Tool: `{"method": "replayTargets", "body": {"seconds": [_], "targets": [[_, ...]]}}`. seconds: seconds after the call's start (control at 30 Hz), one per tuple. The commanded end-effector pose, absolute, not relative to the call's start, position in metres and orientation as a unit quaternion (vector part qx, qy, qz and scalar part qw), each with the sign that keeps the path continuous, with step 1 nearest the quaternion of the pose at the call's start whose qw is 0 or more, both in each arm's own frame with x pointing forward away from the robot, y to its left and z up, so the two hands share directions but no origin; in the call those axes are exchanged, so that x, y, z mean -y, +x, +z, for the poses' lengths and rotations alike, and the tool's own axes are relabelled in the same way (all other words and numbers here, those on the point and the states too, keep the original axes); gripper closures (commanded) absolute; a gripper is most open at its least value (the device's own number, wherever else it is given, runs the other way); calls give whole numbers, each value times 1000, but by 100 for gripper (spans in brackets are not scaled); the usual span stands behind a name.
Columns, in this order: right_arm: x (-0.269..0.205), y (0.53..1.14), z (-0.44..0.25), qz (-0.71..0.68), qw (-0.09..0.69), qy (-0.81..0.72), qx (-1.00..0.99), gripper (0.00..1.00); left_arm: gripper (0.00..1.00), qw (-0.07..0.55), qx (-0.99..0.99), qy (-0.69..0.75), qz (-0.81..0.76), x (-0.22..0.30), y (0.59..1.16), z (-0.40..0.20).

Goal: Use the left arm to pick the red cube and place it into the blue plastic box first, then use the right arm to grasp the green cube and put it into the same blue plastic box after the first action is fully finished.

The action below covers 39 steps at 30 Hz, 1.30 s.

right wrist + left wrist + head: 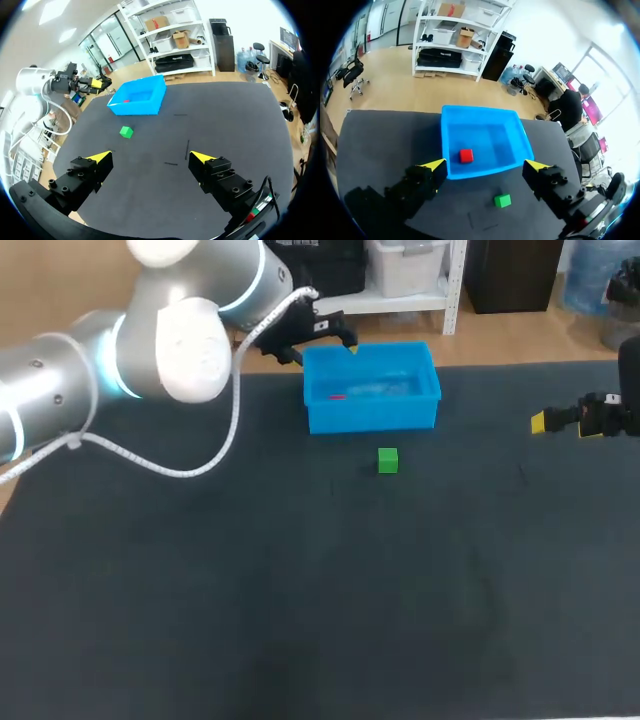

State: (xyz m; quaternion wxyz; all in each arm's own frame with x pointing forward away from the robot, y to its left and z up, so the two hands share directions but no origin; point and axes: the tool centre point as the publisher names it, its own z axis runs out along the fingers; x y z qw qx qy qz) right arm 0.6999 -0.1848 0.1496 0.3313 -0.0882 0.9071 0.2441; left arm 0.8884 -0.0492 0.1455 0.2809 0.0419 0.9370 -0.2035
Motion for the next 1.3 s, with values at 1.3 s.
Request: {"method": "replayTargets", "body": {"seconds": [1.3], "targets": [[185,700,150,243,331,-88,-907,0,0,257,-934,144,-204,-24,806,157]]}}
